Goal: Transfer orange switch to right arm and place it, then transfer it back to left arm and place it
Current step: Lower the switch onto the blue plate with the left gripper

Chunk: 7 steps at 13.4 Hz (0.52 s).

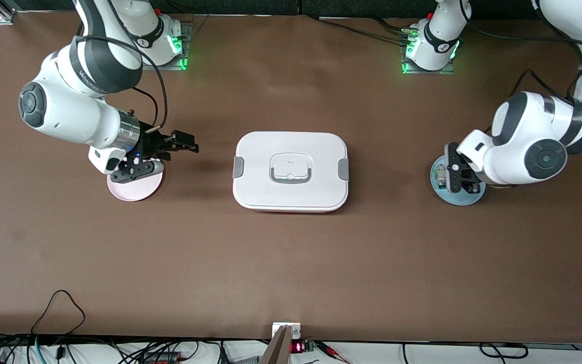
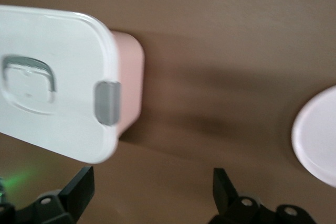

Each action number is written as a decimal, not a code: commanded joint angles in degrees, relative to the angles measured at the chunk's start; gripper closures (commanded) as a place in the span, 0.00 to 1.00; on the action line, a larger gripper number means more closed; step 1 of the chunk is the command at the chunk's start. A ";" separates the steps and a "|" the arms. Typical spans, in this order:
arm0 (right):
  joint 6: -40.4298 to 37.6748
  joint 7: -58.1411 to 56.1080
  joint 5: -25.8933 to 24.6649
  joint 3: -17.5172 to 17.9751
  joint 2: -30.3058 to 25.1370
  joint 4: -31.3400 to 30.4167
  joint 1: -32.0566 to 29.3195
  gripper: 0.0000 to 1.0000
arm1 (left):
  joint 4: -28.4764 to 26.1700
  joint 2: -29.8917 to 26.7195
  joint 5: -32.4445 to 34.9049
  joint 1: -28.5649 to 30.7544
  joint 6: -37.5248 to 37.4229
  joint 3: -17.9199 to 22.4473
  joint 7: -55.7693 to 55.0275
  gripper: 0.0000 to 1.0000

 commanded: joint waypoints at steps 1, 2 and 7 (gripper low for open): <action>-11.49 2.87 -7.11 -0.52 -0.24 8.10 -0.51 0.00 | -6.34 -0.95 1.38 4.63 7.84 -0.78 5.29 1.00; -14.74 2.00 -10.26 -2.09 -0.41 10.57 -0.51 0.00 | -8.27 -0.77 1.46 5.86 11.08 -0.78 6.08 1.00; -11.70 1.99 -15.36 -9.93 -2.08 11.91 -1.47 0.00 | -13.64 0.10 1.46 6.58 19.62 -0.69 5.82 1.00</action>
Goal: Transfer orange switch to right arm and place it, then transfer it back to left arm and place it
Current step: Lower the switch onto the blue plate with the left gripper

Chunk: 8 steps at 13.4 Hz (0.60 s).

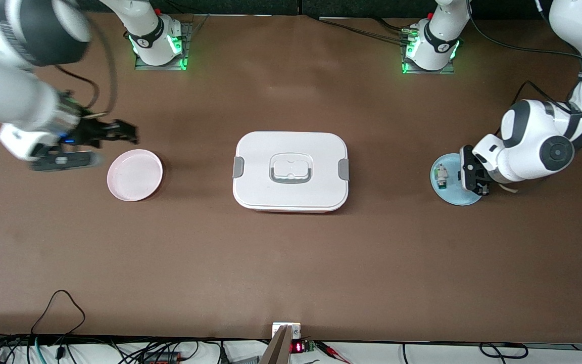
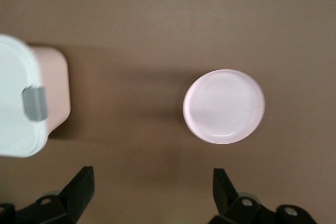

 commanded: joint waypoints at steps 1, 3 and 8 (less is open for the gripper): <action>-0.07 1.08 -5.41 -0.96 -0.30 0.39 -1.35 0.00 | -2.63 -0.15 2.01 0.52 5.11 -0.52 0.67 1.00; -3.93 0.91 -6.49 -1.30 -0.74 1.17 -3.46 0.00 | -4.56 0.99 4.12 2.26 10.21 -0.51 0.76 1.00; -8.69 0.12 -9.39 -1.31 -0.39 5.49 -6.45 0.00 | -4.83 4.51 6.50 4.91 14.01 -0.51 0.94 1.00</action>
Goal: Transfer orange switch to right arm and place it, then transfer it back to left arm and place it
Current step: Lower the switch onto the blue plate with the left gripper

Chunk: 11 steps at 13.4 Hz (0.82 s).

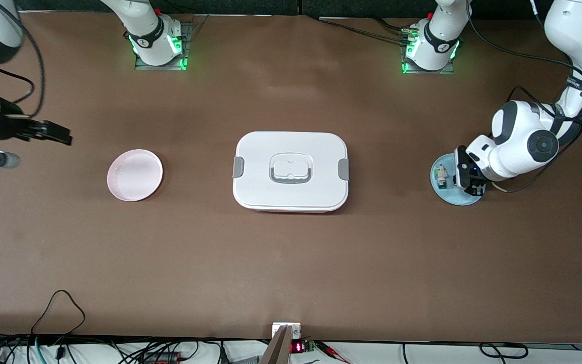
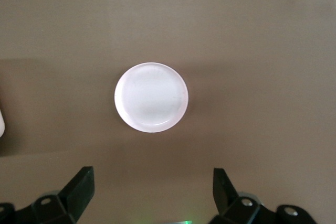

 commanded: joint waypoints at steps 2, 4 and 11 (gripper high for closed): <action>-2.21 -2.80 -1.50 0.60 0.18 0.56 -1.93 0.00 | -0.02 2.12 2.33 2.04 2.95 -0.63 0.92 1.00; -1.78 -5.54 -1.50 0.51 0.36 0.65 -2.20 0.00 | -0.10 3.18 2.33 2.74 3.22 -0.63 0.92 1.00; 4.11 -5.46 -0.44 0.60 -1.48 -3.83 -3.96 0.00 | 0.86 2.48 2.33 2.75 -0.63 -0.80 -5.13 0.00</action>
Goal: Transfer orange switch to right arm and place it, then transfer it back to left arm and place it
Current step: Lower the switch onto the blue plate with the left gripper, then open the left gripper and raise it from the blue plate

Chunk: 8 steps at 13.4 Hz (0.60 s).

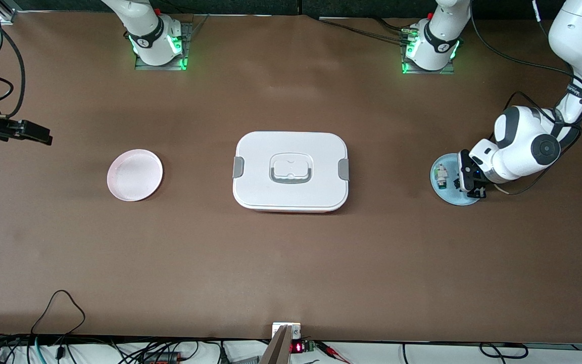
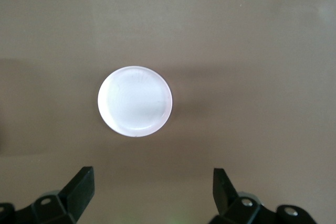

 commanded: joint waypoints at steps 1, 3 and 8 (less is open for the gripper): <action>2.23 -1.01 0.33 0.60 -2.44 -3.42 -0.94 0.00 | 1.09 -1.16 1.56 0.68 -4.05 -1.01 -5.56 0.00; 4.08 -1.09 0.33 0.60 -4.02 -5.88 -1.02 0.00 | 2.67 -3.09 1.56 0.33 -8.61 -1.80 -11.09 0.00; 5.94 -0.92 0.33 0.69 -8.07 -10.99 -0.67 0.00 | 7.42 -6.52 0.69 0.33 -17.06 -3.13 -22.94 0.00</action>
